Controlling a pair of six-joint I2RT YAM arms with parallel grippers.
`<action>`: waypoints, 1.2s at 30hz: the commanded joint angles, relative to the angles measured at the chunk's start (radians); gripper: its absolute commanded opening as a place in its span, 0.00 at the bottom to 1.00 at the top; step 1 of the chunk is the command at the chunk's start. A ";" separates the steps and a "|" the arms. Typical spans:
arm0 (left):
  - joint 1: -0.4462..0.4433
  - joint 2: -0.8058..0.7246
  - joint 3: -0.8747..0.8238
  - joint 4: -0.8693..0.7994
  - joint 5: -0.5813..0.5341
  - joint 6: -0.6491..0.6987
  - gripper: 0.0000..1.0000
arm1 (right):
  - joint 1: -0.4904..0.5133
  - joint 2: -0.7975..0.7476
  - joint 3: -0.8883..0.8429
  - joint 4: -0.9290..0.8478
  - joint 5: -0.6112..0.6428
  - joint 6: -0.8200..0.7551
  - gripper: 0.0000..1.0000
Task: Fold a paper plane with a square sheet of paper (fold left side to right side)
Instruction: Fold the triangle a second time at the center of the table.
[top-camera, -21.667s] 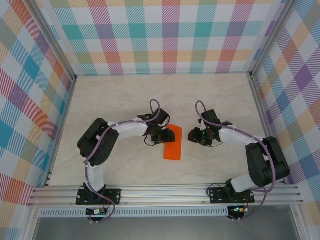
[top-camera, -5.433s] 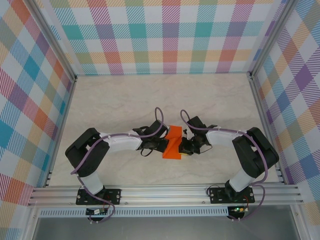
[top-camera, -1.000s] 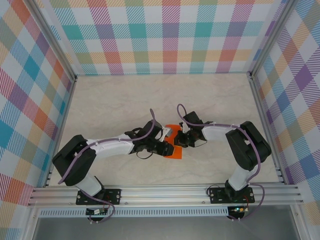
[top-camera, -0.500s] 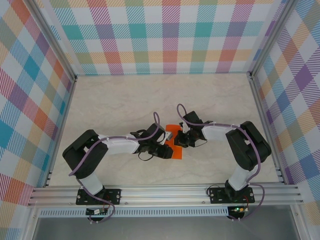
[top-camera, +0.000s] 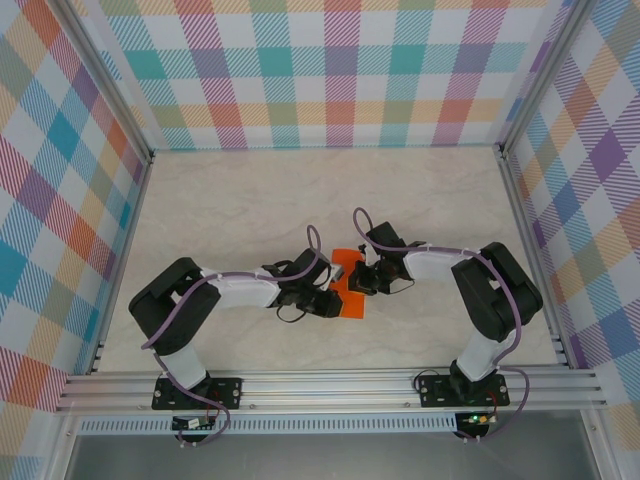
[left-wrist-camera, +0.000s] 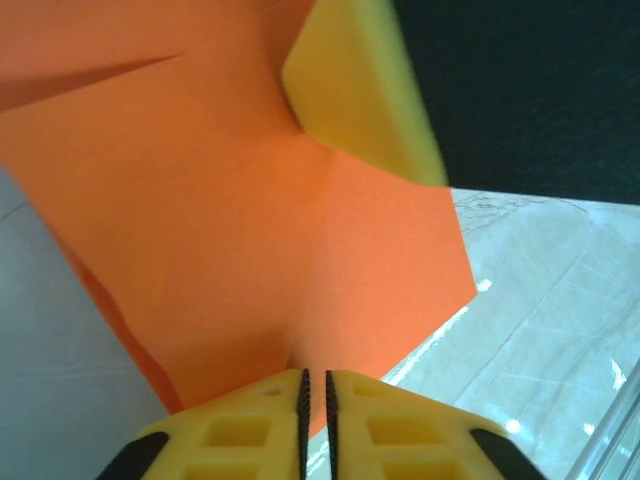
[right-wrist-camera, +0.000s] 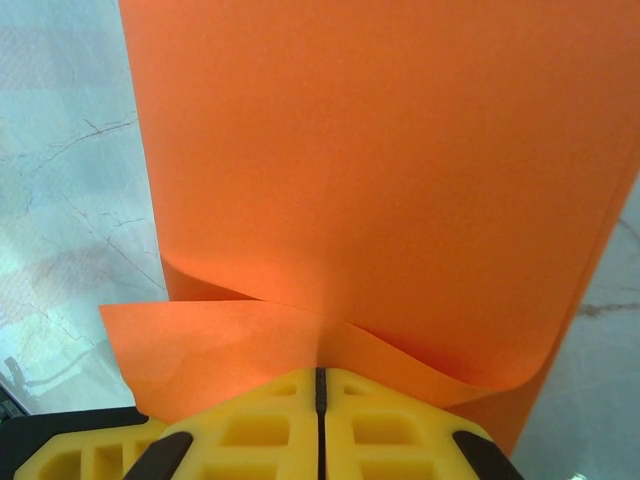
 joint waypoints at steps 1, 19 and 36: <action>0.006 0.007 -0.039 -0.009 -0.022 -0.006 0.09 | -0.005 -0.047 0.008 -0.018 -0.007 -0.029 0.07; 0.008 0.018 -0.086 0.037 -0.004 -0.012 0.00 | 0.084 -0.098 -0.055 0.051 -0.082 0.001 0.03; 0.026 0.007 -0.111 0.052 -0.012 -0.023 0.00 | 0.092 0.033 0.048 -0.062 -0.035 -0.037 0.02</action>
